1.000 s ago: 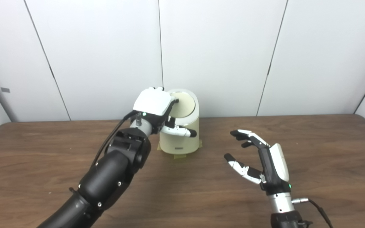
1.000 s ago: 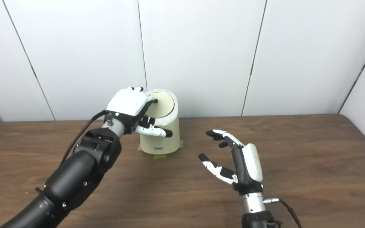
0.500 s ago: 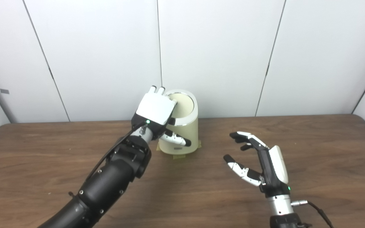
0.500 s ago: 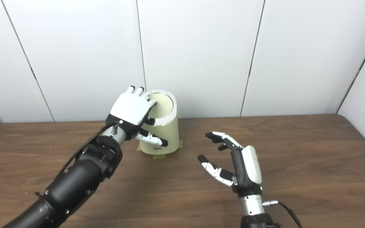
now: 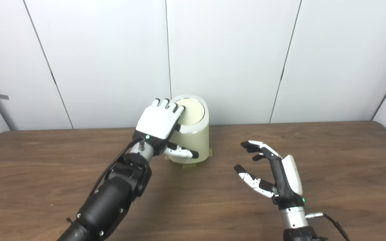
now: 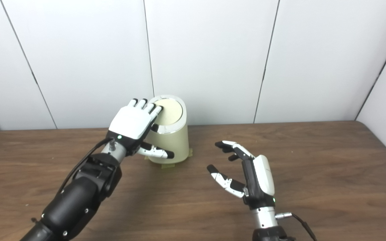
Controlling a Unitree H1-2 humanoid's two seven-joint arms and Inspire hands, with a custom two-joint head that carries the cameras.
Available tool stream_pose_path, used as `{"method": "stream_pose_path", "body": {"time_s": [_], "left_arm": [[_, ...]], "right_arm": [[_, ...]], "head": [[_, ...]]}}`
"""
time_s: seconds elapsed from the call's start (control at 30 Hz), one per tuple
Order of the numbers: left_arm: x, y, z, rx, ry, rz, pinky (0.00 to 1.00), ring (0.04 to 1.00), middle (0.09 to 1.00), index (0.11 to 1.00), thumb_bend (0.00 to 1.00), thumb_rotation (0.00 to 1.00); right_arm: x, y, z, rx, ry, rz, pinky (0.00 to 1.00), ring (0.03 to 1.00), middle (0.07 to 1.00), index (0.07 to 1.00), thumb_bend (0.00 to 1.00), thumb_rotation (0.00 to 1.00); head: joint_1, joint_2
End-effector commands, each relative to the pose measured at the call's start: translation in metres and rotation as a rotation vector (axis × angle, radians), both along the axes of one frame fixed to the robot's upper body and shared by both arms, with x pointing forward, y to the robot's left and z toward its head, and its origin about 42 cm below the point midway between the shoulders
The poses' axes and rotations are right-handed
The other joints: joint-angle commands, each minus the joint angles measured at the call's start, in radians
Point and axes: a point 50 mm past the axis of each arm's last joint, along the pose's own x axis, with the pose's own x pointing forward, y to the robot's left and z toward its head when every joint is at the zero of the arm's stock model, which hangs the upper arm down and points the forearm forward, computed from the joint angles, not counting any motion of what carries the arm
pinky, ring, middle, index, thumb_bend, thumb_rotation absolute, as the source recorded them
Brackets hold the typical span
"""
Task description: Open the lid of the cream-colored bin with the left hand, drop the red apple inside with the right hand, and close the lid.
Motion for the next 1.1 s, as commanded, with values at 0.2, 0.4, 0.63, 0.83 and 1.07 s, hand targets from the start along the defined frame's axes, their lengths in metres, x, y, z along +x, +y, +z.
{"method": "stream_pose_path", "body": {"time_s": [0.2, 0.4, 0.63, 0.83, 1.07], "left_arm": [[-0.015, -0.005, -0.009, -0.173, -0.056, -0.017, 1.00, 1.000, 1.000, 1.000, 0.77, 0.80], [-0.038, 0.012, -0.031, -0.376, -0.128, -0.061, 1.00, 1.000, 1.000, 1.000, 0.64, 0.73], [-0.069, 0.060, -0.046, -0.563, -0.208, -0.097, 1.00, 1.000, 1.000, 1.000, 0.41, 0.71], [-0.096, 0.087, -0.058, -0.905, -0.206, -0.149, 0.88, 0.948, 0.962, 0.953, 0.26, 0.69], [-0.113, 0.106, -0.076, -1.098, -0.177, -0.110, 0.77, 0.870, 0.890, 0.884, 0.18, 0.70]], "right_arm": [[0.003, 0.001, 0.004, 0.008, 0.005, -0.008, 0.56, 0.685, 0.712, 0.701, 0.26, 0.41], [0.002, 0.002, 0.004, -0.002, 0.037, -0.024, 0.57, 0.689, 0.718, 0.705, 0.27, 0.40], [0.004, 0.000, 0.003, -0.006, 0.046, -0.029, 0.56, 0.694, 0.725, 0.711, 0.28, 0.29], [0.005, -0.004, 0.003, 0.007, 0.044, -0.047, 0.57, 0.699, 0.732, 0.704, 0.28, 0.27], [0.003, -0.006, 0.004, 0.014, 0.041, -0.059, 0.56, 0.705, 0.734, 0.701, 0.24, 0.22]], "head": [[-0.009, 0.000], [-0.009, -0.003], [-0.007, -0.011], [-0.003, -0.011], [-0.007, -0.008]]}}
